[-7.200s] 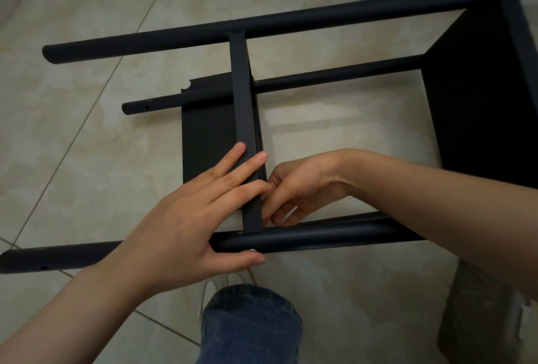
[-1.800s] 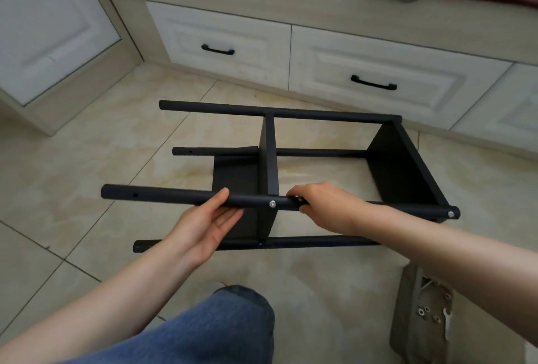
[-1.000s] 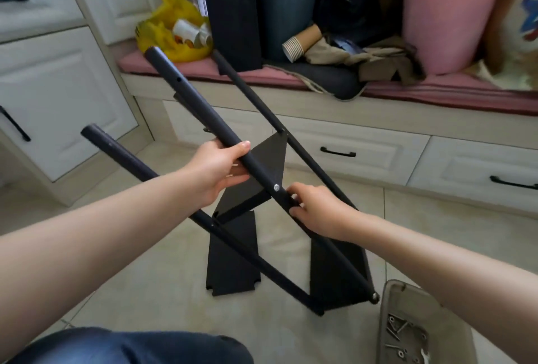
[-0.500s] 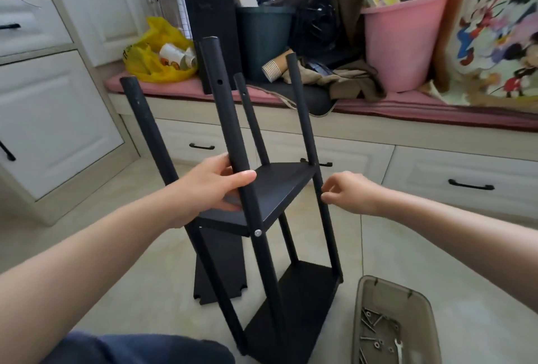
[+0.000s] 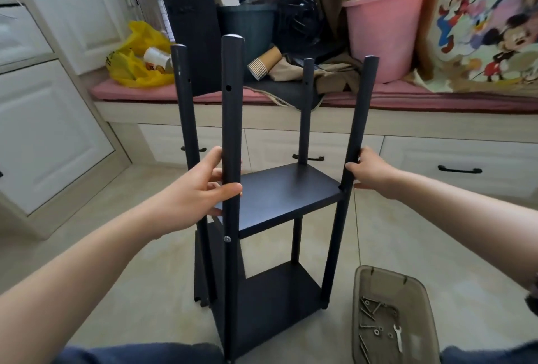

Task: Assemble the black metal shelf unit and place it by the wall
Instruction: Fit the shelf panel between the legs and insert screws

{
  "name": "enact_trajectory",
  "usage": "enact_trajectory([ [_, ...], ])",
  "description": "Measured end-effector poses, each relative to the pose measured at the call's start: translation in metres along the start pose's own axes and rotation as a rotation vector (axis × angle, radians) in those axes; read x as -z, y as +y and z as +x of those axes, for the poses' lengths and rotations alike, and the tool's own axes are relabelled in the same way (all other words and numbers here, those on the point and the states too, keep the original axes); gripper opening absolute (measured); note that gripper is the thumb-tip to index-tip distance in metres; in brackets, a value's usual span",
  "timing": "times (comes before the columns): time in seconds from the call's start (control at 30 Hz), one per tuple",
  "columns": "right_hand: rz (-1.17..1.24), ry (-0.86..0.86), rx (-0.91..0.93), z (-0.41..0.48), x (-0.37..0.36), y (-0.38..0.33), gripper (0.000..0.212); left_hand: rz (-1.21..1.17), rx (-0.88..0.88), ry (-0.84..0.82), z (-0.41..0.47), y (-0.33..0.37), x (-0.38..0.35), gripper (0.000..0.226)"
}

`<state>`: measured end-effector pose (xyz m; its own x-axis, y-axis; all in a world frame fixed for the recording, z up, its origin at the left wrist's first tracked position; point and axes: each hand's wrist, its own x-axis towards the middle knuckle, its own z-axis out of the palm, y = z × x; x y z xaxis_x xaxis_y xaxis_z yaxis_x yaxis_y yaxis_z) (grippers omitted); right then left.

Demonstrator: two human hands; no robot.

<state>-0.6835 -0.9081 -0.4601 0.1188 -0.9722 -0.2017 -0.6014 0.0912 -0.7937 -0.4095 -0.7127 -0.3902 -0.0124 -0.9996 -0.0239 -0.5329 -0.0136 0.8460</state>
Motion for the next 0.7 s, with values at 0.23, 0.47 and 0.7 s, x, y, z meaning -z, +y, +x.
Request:
enact_trajectory([
  [0.23,0.017,-0.017,0.02,-0.016,0.004,0.011,0.03,0.036,-0.054,0.166,0.009,-0.009,0.001,0.029],
  [0.47,0.03,0.042,0.106,-0.041,0.02,0.023,0.027,0.021,-0.035,0.255,0.031,-0.027,-0.007,0.027],
  [0.7,-0.059,0.05,0.124,-0.059,0.037,0.04,0.033,0.015,0.002,0.287,0.049,-0.035,-0.025,0.034],
])
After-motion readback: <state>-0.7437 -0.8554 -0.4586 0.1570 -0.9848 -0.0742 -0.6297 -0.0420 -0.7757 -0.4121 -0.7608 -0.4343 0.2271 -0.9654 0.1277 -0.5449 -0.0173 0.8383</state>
